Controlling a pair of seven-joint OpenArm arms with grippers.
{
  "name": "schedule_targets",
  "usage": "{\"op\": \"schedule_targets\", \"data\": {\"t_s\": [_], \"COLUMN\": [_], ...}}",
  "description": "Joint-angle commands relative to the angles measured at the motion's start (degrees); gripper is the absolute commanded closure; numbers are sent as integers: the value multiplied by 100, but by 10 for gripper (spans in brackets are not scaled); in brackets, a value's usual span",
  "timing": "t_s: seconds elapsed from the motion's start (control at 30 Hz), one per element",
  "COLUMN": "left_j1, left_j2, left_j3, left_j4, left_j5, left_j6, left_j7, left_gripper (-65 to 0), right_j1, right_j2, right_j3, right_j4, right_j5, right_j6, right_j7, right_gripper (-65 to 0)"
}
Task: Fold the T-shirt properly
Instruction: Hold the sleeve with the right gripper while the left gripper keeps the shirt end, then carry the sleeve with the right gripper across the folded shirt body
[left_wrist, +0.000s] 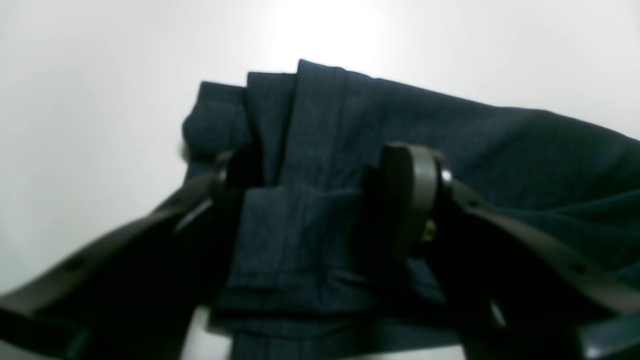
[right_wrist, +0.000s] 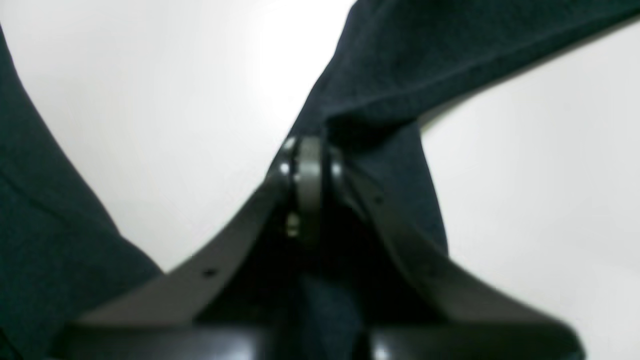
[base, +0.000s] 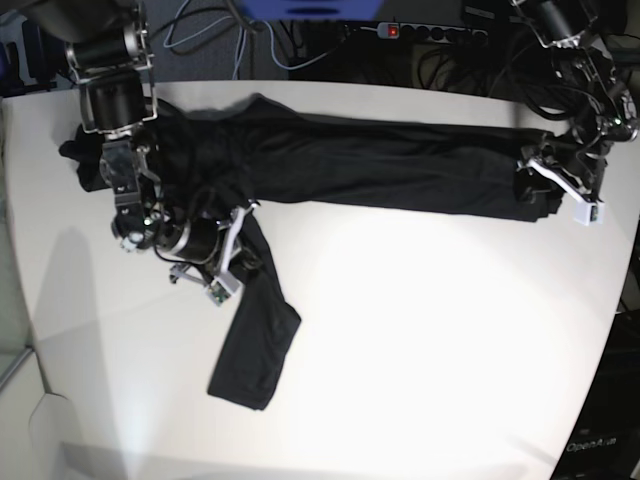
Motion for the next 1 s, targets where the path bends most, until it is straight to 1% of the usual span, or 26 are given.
{"op": "schedule_targets", "data": {"t_s": [0.0, 0.1, 0.27, 0.33, 0.6, 0.9, 0.97], "left_j1": [-43, -35, -35, -35, -35, -61, -70], "left_j2": [-87, -87, -87, -87, -87, -87, -87], "left_j3": [-23, -32, -32, -32, -32, -15, -6], "left_j4": [82, 82, 82, 82, 82, 82, 82], "left_j5": [-100, -100, -91, -82, -73, -65, -65], "left_j6": [-19, -19, -19, -19, -19, -19, -19], "left_j7": [-108, -108, -108, -108, -108, -108, -108], "left_gripper": [-363, -363, -363, -363, -363, -363, -363], "right_j1": [135, 100, -146, -287, -770, -1755, -1966], "right_j2": [29, 29, 38, 64, 29, 29, 38], "right_j3": [10, 10, 19, 2, -25, -51, -148], "right_j4": [81, 125, 556, 837, 1717, 2745, 3018], "right_j5": [80, 89, 98, 98, 98, 98, 89], "right_j6": [14, 14, 14, 14, 14, 14, 14], "right_j7": [166, 201, 755, 869, 852, 878, 878], "right_gripper": [-22, -20, -20, -20, -17, -17, -17]}}
